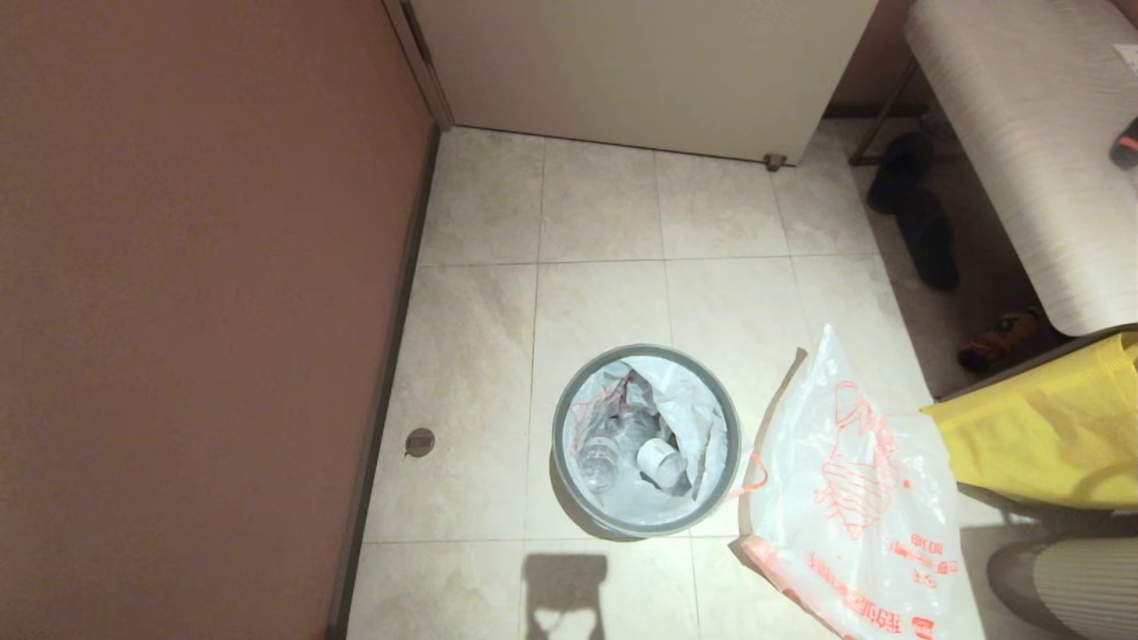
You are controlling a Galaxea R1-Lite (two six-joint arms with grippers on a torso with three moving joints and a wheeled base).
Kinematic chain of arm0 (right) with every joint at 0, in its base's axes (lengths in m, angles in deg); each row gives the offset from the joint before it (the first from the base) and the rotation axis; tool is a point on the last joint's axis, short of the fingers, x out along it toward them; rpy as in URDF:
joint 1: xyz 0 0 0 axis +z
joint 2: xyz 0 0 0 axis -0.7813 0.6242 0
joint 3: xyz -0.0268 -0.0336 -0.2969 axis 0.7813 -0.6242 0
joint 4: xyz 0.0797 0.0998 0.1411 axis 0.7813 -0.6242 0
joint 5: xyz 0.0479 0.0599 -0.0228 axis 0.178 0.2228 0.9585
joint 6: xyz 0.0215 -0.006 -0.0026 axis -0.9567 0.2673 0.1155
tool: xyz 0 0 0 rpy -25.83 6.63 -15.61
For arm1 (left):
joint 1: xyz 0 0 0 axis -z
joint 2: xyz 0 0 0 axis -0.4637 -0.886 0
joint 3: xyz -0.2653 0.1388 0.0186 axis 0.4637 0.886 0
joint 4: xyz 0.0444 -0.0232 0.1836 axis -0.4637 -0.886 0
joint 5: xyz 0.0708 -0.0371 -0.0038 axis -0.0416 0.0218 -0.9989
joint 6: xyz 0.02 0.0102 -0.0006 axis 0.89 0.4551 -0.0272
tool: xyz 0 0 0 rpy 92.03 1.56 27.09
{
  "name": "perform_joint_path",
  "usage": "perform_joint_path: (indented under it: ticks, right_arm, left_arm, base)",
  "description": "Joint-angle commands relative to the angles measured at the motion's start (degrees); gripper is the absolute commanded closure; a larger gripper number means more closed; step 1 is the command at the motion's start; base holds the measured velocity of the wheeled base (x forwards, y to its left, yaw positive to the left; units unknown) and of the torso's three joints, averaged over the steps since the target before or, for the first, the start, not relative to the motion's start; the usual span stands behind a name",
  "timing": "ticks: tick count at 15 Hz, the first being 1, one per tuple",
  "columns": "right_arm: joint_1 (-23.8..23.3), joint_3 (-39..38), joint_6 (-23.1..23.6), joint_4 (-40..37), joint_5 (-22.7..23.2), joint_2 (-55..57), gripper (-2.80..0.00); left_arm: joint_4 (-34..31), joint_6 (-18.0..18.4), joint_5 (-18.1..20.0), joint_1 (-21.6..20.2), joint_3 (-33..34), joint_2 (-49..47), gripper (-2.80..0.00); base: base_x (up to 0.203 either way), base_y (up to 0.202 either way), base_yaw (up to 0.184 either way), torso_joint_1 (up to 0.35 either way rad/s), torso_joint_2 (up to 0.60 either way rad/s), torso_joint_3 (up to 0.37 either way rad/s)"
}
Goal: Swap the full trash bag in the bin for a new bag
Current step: Place the trash can ring on the floor
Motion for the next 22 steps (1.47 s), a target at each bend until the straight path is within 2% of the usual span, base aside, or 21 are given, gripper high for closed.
perform_joint_path:
  ticks: [1,11,13,16,19,22]
  right_arm:
    - [0.02,0.02,0.02,-0.09,0.02,0.0,0.0]
    - [0.02,0.01,0.02,-0.02,0.02,0.0,0.0]
    - [0.02,0.02,0.02,-0.01,0.02,0.0,0.0]
    - [0.02,0.02,0.02,-0.01,0.02,0.0,0.0]
    - [0.02,0.02,0.02,-0.01,0.02,0.0,0.0]
    - [0.02,0.02,0.02,-0.01,0.02,0.0,0.0]
  left_arm:
    - [0.04,-0.02,-0.02,-0.01,-0.02,-0.02,0.0]
    - [0.04,0.39,-0.08,-0.02,-0.12,-0.02,0.0]
    - [-0.01,0.32,-0.11,-0.02,-2.35,-0.03,0.0]
    - [-1.58,0.62,0.1,-0.02,-9.43,-1.91,0.0]
    - [-0.43,1.89,0.33,0.22,-13.19,-12.96,0.0]
    - [0.92,2.28,0.79,0.84,-22.26,-29.87,0.0]
  base:
    - [0.0,0.0,0.0,0.0,0.0,0.0]
    - [0.0,0.0,0.0,0.0,0.0,0.0]
    - [0.0,0.0,0.0,0.0,0.0,0.0]
    - [0.0,0.0,0.0,0.0,0.0,0.0]
    - [0.0,0.0,0.0,0.0,0.0,0.0]
    - [0.0,0.0,0.0,0.0,0.0,0.0]
